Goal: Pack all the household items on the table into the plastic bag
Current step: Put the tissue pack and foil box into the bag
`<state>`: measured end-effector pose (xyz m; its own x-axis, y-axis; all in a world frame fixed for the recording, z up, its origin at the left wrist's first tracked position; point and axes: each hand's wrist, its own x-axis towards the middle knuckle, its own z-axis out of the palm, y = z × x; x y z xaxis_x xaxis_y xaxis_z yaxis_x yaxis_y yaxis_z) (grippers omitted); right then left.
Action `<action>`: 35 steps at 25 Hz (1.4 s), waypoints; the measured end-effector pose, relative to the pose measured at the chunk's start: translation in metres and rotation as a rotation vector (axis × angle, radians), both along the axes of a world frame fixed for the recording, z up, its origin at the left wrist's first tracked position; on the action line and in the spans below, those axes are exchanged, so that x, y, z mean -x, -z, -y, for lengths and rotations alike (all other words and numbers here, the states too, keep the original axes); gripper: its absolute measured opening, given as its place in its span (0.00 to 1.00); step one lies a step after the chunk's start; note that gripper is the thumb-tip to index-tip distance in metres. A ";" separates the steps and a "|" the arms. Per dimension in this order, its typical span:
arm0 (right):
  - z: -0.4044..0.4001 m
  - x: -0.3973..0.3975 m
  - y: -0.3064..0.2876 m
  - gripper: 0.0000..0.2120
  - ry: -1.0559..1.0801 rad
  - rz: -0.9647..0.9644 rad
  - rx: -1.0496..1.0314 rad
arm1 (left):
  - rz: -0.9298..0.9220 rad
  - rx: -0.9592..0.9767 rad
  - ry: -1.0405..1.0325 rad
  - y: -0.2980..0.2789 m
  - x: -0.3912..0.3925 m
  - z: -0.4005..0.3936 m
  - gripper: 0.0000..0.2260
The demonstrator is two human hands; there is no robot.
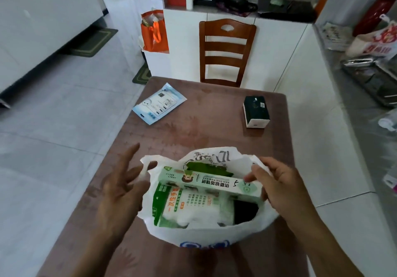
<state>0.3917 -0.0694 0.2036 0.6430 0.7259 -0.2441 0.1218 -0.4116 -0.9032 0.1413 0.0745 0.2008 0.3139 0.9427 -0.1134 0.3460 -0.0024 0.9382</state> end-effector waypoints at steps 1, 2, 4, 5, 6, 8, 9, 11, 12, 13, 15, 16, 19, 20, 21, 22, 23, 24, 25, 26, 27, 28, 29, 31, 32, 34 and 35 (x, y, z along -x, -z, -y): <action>-0.005 -0.007 -0.001 0.09 0.012 0.159 0.064 | -0.058 -0.033 -0.035 0.001 0.001 -0.012 0.19; -0.011 -0.016 -0.003 0.13 0.032 0.308 0.111 | -0.118 -0.064 -0.084 0.001 -0.001 -0.027 0.13; -0.030 -0.038 -0.007 0.20 0.092 0.494 0.106 | -0.181 -0.100 -0.153 0.005 -0.013 -0.068 0.14; -0.041 -0.049 -0.007 0.20 0.105 0.526 0.078 | -0.178 -0.092 -0.144 0.010 -0.024 -0.090 0.16; -0.055 -0.061 -0.005 0.20 0.105 0.520 0.063 | -0.170 -0.072 -0.107 0.019 -0.038 -0.113 0.17; -0.083 -0.086 0.007 0.20 0.063 0.455 0.115 | -0.195 -0.001 -0.023 0.045 -0.066 -0.162 0.20; -0.096 -0.097 0.016 0.20 0.034 0.438 0.167 | -0.243 0.037 0.012 0.060 -0.078 -0.184 0.19; -0.120 -0.118 0.042 0.21 0.003 0.435 0.259 | -0.435 0.070 0.138 0.096 -0.098 -0.223 0.13; -0.131 -0.128 0.059 0.22 -0.002 0.436 0.296 | -0.539 0.075 0.238 0.114 -0.104 -0.238 0.12; -0.142 -0.138 0.078 0.22 -0.003 0.439 0.336 | -0.659 0.083 0.353 0.132 -0.109 -0.248 0.17; -0.162 -0.158 0.117 0.23 0.004 0.468 0.404 | -0.930 0.026 0.560 0.172 -0.113 -0.256 0.36; -0.172 -0.167 0.135 0.26 -0.001 0.491 0.439 | -1.057 -0.005 0.613 0.191 -0.113 -0.256 0.43; -0.201 -0.192 0.181 0.38 0.028 0.622 0.442 | -1.226 0.032 0.642 0.231 -0.119 -0.250 0.54; -0.211 -0.201 0.194 0.42 0.053 0.657 0.412 | -1.217 0.037 0.667 0.240 -0.124 -0.252 0.58; -0.221 -0.211 0.205 0.44 0.050 0.691 0.404 | -1.206 0.036 0.703 0.248 -0.127 -0.256 0.62; -0.231 -0.221 0.216 0.47 0.036 0.727 0.425 | -1.191 0.029 0.742 0.253 -0.131 -0.261 0.65; -0.240 -0.233 0.228 0.49 0.026 0.761 0.477 | -1.186 0.024 0.771 0.256 -0.133 -0.265 0.67; -0.247 -0.244 0.239 0.51 0.031 0.769 0.547 | -1.188 0.021 0.781 0.260 -0.134 -0.266 0.68; -0.252 -0.255 0.246 0.53 0.059 0.728 0.624 | -1.192 0.012 0.774 0.262 -0.133 -0.266 0.68; -0.256 -0.264 0.250 0.54 0.109 0.613 0.662 | -1.193 0.006 0.766 0.264 -0.131 -0.266 0.68; -0.260 -0.270 0.253 0.53 0.175 0.468 0.643 | -1.200 0.000 0.762 0.267 -0.129 -0.267 0.68; -0.263 -0.275 0.254 0.52 0.218 0.367 0.582 | -1.203 -0.021 0.763 0.270 -0.128 -0.270 0.69; -0.263 -0.277 0.251 0.50 0.208 0.330 0.514 | -1.198 -0.039 0.755 0.272 -0.128 -0.271 0.69; -0.255 -0.265 0.240 0.49 0.070 0.290 0.446 | -1.193 -0.056 0.726 0.273 -0.124 -0.272 0.69; -0.247 -0.252 0.234 0.49 -0.028 0.270 0.438 | -1.194 -0.076 0.714 0.271 -0.122 -0.270 0.68; -0.220 -0.218 0.227 0.50 -0.133 0.100 0.433 | -1.158 -0.092 0.683 0.264 -0.121 -0.263 0.64; -0.204 -0.200 0.218 0.50 -0.128 0.014 0.428 | -1.080 -0.068 0.659 0.257 -0.118 -0.261 0.57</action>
<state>0.5914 0.1343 -0.0141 0.5597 0.6356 -0.5317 0.2070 -0.7286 -0.6530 0.2593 0.3350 -0.0562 0.5023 0.6577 -0.5613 0.8479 -0.5020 0.1705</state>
